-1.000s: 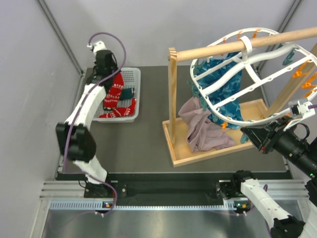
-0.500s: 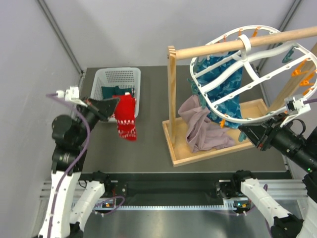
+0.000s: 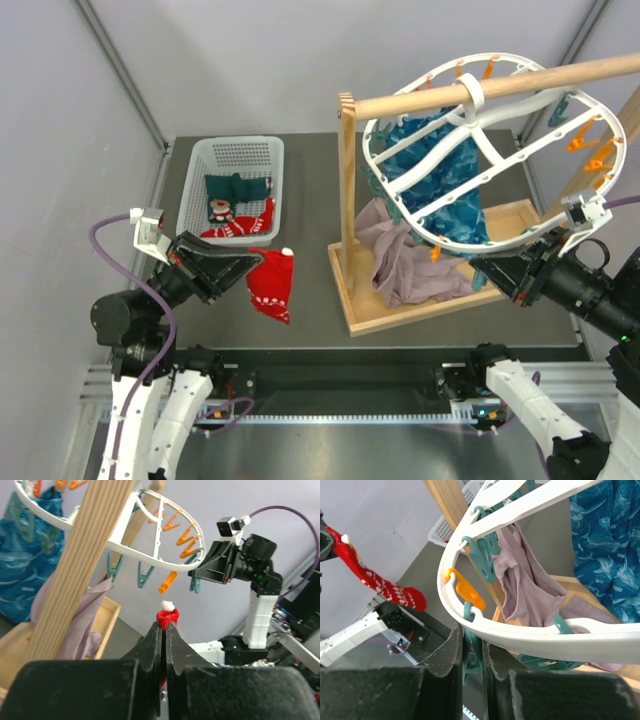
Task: Clip the socks to the hanger
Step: Clamp the sock onto the hanger.
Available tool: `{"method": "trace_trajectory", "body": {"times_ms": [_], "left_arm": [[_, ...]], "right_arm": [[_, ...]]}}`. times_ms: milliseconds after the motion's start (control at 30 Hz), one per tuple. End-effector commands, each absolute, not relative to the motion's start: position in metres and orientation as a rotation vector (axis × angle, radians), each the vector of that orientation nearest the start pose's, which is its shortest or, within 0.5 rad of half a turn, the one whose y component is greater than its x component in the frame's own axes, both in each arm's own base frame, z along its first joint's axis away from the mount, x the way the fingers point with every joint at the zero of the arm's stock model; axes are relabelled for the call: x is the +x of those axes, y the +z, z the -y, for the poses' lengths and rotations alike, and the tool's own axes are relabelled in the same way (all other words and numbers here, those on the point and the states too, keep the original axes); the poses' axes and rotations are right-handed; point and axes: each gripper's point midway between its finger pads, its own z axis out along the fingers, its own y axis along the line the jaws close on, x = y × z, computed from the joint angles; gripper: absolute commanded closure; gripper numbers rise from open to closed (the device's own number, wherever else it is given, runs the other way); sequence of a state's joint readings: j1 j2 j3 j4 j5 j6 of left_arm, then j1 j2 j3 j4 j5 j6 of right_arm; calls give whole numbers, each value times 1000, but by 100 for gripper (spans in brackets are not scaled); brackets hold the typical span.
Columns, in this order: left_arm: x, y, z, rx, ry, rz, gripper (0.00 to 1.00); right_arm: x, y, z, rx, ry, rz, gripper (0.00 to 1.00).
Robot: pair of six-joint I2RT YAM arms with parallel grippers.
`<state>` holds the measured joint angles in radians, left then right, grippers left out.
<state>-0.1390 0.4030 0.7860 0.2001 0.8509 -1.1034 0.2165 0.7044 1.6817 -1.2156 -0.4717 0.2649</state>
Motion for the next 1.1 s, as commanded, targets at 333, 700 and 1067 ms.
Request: {"method": "trace_trajectory", "body": {"times_ms": [333, 700, 1067], "left_arm": [[100, 477, 178, 355, -1638, -1188, 100], [120, 428, 277, 491, -1721, -1425, 100], [30, 436, 346, 687, -1850, -1188, 100]], "right_arm": [[93, 427, -131, -389, 884, -1858, 100], [103, 424, -128, -349, 851, -1872, 100], [91, 435, -133, -359, 921, -1823, 100]]}}
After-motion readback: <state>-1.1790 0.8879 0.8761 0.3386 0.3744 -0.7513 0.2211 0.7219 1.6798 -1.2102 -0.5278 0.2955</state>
